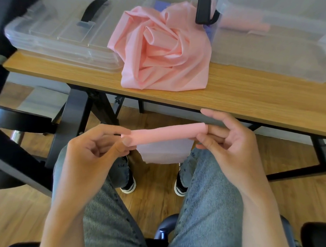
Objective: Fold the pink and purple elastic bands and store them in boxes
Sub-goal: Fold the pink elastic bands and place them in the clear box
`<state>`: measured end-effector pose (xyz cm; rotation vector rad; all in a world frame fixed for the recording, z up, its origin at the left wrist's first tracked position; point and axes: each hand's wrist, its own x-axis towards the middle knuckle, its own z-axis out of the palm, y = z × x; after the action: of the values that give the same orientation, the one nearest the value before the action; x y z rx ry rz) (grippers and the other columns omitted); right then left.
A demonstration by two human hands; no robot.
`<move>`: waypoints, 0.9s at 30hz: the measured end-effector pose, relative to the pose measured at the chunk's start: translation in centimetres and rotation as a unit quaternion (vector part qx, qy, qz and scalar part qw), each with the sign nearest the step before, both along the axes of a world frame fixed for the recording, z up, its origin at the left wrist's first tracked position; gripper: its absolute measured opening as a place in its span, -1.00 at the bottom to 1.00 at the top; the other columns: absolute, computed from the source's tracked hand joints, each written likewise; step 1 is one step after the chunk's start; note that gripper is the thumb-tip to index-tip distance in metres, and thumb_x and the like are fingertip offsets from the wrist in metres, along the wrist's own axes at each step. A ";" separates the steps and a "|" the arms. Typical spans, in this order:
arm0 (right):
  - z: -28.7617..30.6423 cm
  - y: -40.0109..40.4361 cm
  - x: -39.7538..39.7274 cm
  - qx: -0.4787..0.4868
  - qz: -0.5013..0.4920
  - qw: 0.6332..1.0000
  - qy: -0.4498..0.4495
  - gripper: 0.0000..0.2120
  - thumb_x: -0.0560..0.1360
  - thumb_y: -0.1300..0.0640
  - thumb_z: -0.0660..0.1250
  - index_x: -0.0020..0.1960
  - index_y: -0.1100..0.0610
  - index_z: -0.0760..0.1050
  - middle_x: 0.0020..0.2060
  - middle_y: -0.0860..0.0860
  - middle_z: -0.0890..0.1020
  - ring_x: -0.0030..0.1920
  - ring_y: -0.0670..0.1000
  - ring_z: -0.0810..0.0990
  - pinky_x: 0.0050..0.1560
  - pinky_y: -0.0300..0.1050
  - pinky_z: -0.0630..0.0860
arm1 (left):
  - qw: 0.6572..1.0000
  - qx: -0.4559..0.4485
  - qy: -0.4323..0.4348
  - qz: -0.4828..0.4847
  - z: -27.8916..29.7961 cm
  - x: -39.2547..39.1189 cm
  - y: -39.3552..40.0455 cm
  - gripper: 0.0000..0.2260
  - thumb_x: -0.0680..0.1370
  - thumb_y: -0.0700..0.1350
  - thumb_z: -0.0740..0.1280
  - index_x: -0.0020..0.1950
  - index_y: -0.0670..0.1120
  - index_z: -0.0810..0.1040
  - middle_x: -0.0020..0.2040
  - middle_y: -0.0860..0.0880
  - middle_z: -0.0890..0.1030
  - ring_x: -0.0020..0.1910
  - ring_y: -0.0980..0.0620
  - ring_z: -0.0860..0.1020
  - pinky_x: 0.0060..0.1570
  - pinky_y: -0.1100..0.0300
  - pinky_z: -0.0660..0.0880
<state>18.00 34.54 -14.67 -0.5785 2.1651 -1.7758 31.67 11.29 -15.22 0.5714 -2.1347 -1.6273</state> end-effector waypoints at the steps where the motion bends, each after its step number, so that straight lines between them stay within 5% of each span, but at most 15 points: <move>1: -0.1 0.0 0.0 0.012 -0.004 1.000 0.009 -0.62 0.55 0.28 0.45 0.31 -0.01 0.56 0.01 -0.12 0.77 -0.01 -0.06 0.76 0.03 -0.13 0.69 | 1.000 -0.007 -0.004 0.000 0.1 0.0 0.0 -0.65 0.42 -0.04 0.45 0.21 -0.01 0.62 -0.05 0.14 0.75 -0.15 0.17 0.73 -0.16 0.33 0.65; 9: -0.5 0.0 0.1 0.098 -0.009 0.992 0.082 -0.78 0.58 0.19 0.44 0.19 0.00 0.64 -0.21 -0.12 0.75 -0.20 -0.08 0.75 -0.10 0.01 0.70 | 0.999 -0.024 -0.026 -0.023 -0.5 0.3 -0.6 -0.71 0.41 -0.05 0.45 0.13 0.00 0.68 -0.01 0.18 0.74 -0.03 0.19 0.72 -0.04 0.36 0.62; 14: -0.1 0.0 0.2 0.010 0.014 0.999 0.030 -0.77 0.60 0.25 0.40 0.23 0.09 0.60 -0.09 0.00 0.77 -0.03 0.02 0.77 0.00 0.04 0.71 | 0.999 0.027 -0.022 -0.033 -0.9 0.0 -0.1 -0.74 0.44 -0.10 0.41 0.11 -0.11 0.63 -0.17 0.01 0.74 -0.24 0.03 0.72 -0.19 0.18 0.68; 27: 0.7 0.1 0.2 -0.073 0.017 0.997 -0.009 -0.89 0.57 0.31 0.39 0.10 0.25 0.60 -0.05 0.10 0.77 -0.08 0.11 0.78 -0.08 -0.09 0.70 | 0.997 0.079 0.022 -0.015 -0.1 0.0 0.3 -0.73 0.51 -0.05 0.37 0.16 -0.13 0.61 -0.28 -0.10 0.69 -0.32 -0.08 0.68 -0.21 -0.05 0.70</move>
<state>18.23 34.64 -13.92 -0.6248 2.0133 -1.9251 31.68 11.60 -15.36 0.5464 -2.0047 -1.8190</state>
